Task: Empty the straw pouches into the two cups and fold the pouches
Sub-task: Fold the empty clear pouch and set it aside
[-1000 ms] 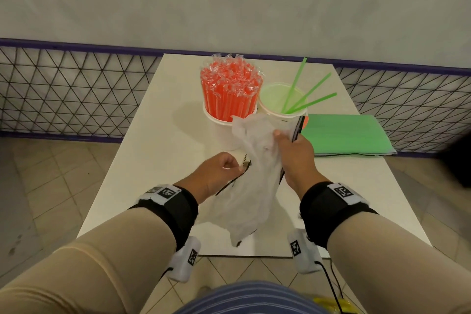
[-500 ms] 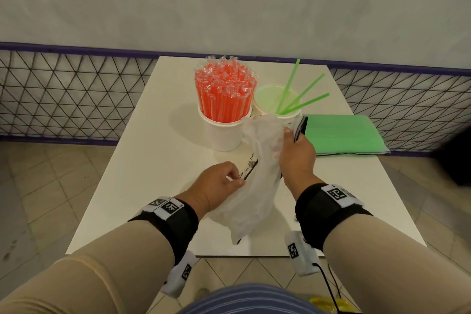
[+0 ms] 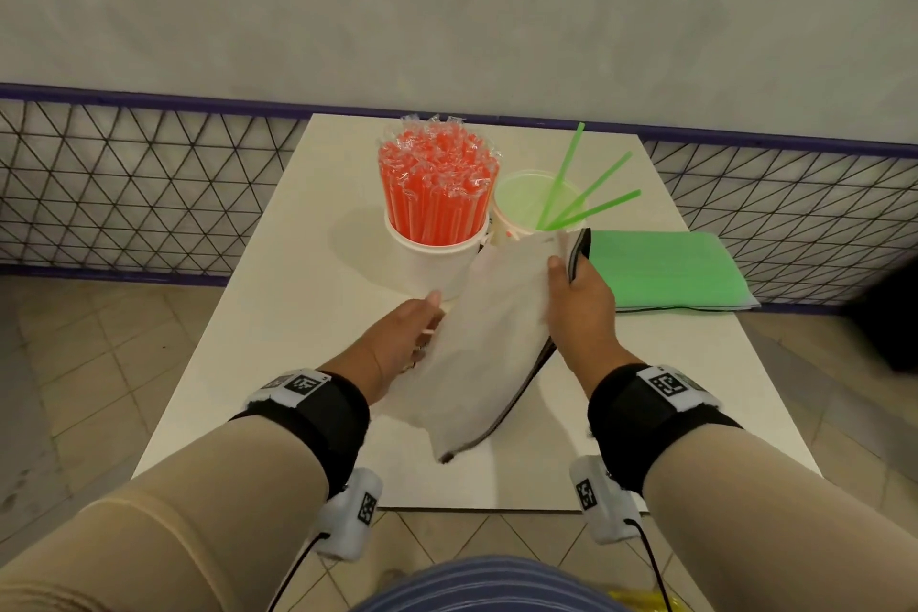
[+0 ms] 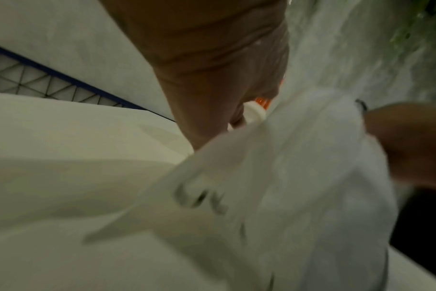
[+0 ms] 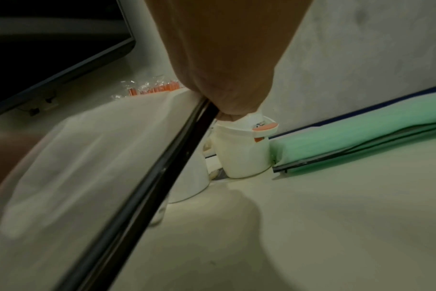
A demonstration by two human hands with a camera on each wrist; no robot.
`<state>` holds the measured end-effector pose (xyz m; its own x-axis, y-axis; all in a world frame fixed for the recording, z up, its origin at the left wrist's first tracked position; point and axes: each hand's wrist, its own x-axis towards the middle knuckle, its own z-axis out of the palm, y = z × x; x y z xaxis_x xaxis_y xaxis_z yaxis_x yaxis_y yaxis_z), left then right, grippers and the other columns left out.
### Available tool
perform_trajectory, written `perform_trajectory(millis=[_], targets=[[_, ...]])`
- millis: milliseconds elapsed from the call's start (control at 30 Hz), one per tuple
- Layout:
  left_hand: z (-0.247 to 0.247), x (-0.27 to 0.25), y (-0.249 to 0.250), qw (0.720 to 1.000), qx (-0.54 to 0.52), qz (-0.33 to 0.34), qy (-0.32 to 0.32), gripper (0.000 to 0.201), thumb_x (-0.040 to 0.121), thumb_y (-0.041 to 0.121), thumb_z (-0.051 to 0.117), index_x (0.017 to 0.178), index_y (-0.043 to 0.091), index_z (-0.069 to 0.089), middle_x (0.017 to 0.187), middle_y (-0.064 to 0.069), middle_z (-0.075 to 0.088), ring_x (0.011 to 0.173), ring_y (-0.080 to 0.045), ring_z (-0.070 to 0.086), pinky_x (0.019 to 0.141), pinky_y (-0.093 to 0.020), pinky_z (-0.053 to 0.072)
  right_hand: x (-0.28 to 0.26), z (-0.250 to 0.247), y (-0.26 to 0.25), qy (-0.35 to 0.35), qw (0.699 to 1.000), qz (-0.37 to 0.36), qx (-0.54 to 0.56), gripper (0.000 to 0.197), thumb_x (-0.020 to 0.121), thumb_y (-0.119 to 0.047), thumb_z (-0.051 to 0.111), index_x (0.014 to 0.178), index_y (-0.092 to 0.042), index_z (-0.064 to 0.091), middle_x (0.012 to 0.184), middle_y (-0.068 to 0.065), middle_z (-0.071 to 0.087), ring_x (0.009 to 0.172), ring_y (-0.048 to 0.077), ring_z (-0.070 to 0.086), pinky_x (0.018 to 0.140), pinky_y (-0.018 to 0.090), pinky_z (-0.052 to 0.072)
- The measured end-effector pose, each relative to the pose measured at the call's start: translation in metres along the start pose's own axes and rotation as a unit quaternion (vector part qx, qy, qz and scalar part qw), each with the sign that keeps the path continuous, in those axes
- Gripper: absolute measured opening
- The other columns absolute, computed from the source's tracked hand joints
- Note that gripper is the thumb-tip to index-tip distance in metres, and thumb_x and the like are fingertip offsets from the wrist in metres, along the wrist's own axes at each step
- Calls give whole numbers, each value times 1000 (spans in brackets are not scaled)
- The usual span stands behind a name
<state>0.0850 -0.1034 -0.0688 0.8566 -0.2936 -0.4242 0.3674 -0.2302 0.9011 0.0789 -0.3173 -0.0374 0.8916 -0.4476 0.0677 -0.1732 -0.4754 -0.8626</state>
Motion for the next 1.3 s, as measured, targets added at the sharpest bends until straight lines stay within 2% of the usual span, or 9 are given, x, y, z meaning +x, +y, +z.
perform_trajectory(millis=[100, 300, 433, 533, 700, 800, 1067, 1200, 1300], targets=[[11, 7, 11, 998, -26, 10, -57, 84, 70, 86, 50, 130, 27, 56, 128, 8, 63, 120, -15, 57, 108, -42, 38, -7, 5, -3, -46, 999, -18, 10, 30, 100, -32, 49, 122, -17, 62, 105, 5, 68, 96, 23, 62, 86, 33, 49], [21, 14, 11, 989, -142, 37, -12, 94, 58, 45, 92, 135, 20, 46, 122, -5, 67, 110, -26, 66, 91, -49, 55, -17, 11, -12, -176, 964, 12, 197, 43, 74, -30, 81, 113, -22, 64, 107, -3, 72, 100, 14, 69, 89, 39, 56], [11, 14, 6, 983, -123, 78, 113, 64, 68, 43, 86, 120, 20, 56, 112, -2, 70, 103, -23, 69, 86, -46, 57, -16, 3, -1, -298, 944, 15, 144, 38, 76, -7, 78, 109, -17, 64, 103, 1, 72, 100, 22, 68, 85, 32, 56], [1, 11, -1, 968, -52, 86, 229, 32, 82, 41, 73, 99, 18, 59, 98, -2, 70, 92, -21, 68, 82, -42, 57, -7, -2, 3, -178, 974, 22, 139, 25, 86, -5, 68, 103, -22, 63, 94, 5, 69, 86, 24, 66, 81, 37, 57], [10, 6, 4, 948, -75, 66, 301, 31, 92, 38, 63, 97, 11, 49, 82, -3, 60, 68, -18, 57, 65, -30, 49, -22, 19, 9, -157, 970, 68, 172, 99, 73, -52, 75, 146, -44, 9, 126, 6, 61, 112, 20, 63, 99, 42, 49], [8, 7, 4, 934, -104, 2, 341, 39, 89, 47, 62, 101, 15, 44, 86, -4, 59, 67, -17, 55, 70, -34, 51, -38, 22, 20, -249, 963, 46, 95, 109, 76, -40, 76, 147, -48, -6, 123, -2, 65, 108, 15, 65, 95, 35, 50], [19, -16, -11, 996, -41, 60, 48, 61, 74, 14, 80, 108, 25, 31, 113, -1, 60, 85, -21, 70, 75, -36, 58, -24, 24, 21, -42, 989, 123, 75, 23, 94, -4, 53, 106, -14, 35, 78, 9, 58, 58, 20, 57, 49, 26, 41], [16, -13, -13, 984, 108, 106, 89, 33, 81, -8, 51, 68, 20, 37, 65, 2, 45, 59, -14, 42, 50, -15, 34, -23, 27, 21, -80, 990, 96, 60, 24, 86, 6, 43, 76, -16, 43, 73, 2, 52, 59, 16, 47, 47, 21, 36], [15, -12, -11, 982, 115, 126, 76, 43, 77, -18, 39, 68, 20, 58, 77, 5, 56, 76, -14, 51, 63, -13, 40, -26, 24, 23, -157, 979, 90, 92, 28, 87, 6, 46, 83, -16, 63, 85, -2, 62, 68, 10, 54, 56, 14, 40]])
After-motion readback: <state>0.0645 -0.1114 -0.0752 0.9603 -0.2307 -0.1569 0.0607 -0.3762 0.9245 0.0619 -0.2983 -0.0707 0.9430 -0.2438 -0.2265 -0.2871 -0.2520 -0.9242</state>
